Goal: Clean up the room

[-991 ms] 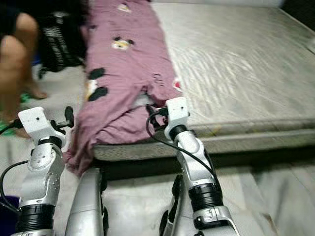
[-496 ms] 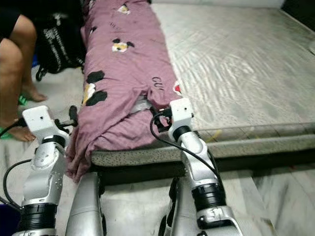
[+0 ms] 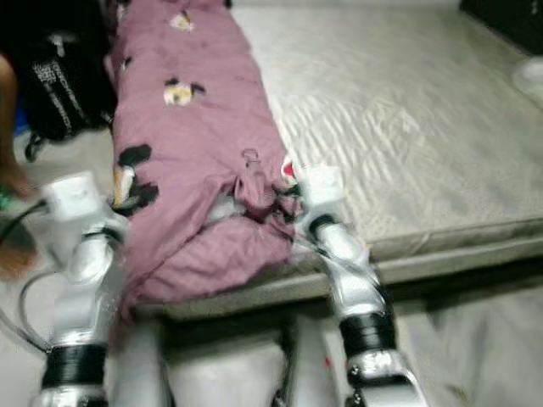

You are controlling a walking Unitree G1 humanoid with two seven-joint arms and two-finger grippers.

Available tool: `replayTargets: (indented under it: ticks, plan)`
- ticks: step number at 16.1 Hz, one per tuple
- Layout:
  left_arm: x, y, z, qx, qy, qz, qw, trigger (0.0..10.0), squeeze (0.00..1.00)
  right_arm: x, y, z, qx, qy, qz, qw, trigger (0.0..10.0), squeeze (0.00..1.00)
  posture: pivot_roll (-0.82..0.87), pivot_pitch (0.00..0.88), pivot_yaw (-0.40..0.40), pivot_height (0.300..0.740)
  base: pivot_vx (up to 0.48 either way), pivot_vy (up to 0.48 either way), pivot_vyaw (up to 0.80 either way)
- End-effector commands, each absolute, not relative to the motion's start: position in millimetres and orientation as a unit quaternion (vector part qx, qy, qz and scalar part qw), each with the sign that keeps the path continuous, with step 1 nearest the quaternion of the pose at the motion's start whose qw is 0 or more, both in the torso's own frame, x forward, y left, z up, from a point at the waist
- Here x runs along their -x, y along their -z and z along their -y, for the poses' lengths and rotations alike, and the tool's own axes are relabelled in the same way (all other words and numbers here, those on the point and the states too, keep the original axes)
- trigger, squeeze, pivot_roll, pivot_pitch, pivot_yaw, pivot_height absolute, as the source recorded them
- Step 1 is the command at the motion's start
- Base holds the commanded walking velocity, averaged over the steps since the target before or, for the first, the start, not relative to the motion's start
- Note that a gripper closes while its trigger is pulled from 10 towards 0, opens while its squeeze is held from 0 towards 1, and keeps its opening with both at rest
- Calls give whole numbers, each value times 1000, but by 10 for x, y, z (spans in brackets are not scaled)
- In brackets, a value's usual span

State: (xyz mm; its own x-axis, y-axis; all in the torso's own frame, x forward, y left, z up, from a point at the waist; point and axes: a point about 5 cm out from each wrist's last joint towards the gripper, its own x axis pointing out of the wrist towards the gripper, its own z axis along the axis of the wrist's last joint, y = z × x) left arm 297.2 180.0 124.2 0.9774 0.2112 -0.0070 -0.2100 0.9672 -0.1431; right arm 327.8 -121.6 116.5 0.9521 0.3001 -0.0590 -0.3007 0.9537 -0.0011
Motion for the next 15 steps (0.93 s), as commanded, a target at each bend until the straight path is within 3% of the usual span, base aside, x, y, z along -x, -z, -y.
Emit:
replayTargets:
  ticks: [1,5,8,10,15]
  plan:
    - [-2907,-1161,-1939,64,-131,-12,989,10000,0,-3279,-1160,1100,-4,-170,-34,985,10000,0,38,49,-62,526,0,0,0]
    - [-2915,-1164,-1938,64,-132,-12,989,10000,0,-3276,-1152,1070,6,-185,-38,982,10000,0,43,47,-65,526,0,0,0]
    - [-2918,-1174,-1929,65,-134,-13,989,10000,0,-3288,-1119,1051,11,-199,-58,978,10000,0,43,47,-65,526,0,0,800]
    - [-2921,-1180,-1917,63,-134,-17,989,10000,0,-3344,-1064,1032,15,-220,-83,972,10000,0,62,47,-65,526,0,0,0]
    - [-2735,-1219,-1978,31,-132,-19,991,10000,0,-3520,-1020,989,115,-208,-94,967,10000,0,124,77,-47,526,0,0,0]
